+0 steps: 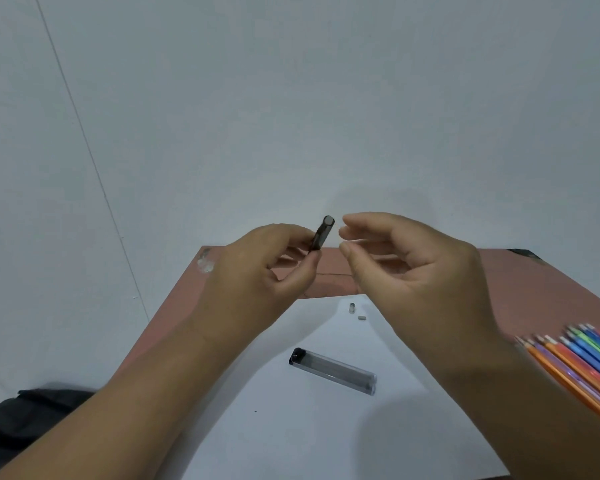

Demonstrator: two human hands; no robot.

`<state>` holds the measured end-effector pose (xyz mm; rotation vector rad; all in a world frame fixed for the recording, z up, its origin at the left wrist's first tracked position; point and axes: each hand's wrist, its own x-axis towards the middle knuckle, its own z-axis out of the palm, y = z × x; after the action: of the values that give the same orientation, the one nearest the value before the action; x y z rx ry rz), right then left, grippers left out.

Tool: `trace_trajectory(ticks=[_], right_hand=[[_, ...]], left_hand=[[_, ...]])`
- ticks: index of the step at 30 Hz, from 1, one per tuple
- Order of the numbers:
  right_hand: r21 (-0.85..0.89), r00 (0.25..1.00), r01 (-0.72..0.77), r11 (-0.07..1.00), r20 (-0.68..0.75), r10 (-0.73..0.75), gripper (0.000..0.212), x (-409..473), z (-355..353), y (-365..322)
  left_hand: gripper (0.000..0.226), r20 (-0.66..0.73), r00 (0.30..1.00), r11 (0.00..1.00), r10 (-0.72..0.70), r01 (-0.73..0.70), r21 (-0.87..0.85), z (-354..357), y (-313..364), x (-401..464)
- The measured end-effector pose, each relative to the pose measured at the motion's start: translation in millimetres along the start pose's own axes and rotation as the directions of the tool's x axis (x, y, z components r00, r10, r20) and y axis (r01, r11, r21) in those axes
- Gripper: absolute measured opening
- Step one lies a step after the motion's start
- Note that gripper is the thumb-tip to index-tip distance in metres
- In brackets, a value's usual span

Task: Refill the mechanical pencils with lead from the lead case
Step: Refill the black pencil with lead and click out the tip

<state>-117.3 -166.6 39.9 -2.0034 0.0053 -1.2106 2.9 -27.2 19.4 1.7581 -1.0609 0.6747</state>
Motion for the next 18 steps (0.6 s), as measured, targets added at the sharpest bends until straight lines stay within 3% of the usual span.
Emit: trace_trajectory(ticks=[4, 7, 11, 18], right_hand=[[-0.052, 1.0, -0.01, 0.999, -0.003, 0.01, 0.019, 2, -3, 1], [-0.107, 0.985, -0.11, 0.988, 0.121, 0.122, 0.017, 5, -8, 1], [-0.396, 0.88, -0.141, 0.907, 0.37, 0.298, 0.013, 8, -10, 9], [-0.712, 0.717, -0.068, 0.698, 0.451, 0.531, 0.012, 21, -22, 28]], left_hand=[[0.015, -0.014, 0.999, 0.999, -0.04, 0.04, -0.001, -1, -1, 2], [0.019, -0.034, 0.994, 0.995, -0.101, 0.101, -0.006, -1, -3, 3], [0.018, -0.057, 0.977, 0.979, -0.205, 0.203, -0.03, -1, -9, 4], [0.019, -0.036, 0.981, 0.981, -0.192, 0.19, -0.049, -1, -12, 4]])
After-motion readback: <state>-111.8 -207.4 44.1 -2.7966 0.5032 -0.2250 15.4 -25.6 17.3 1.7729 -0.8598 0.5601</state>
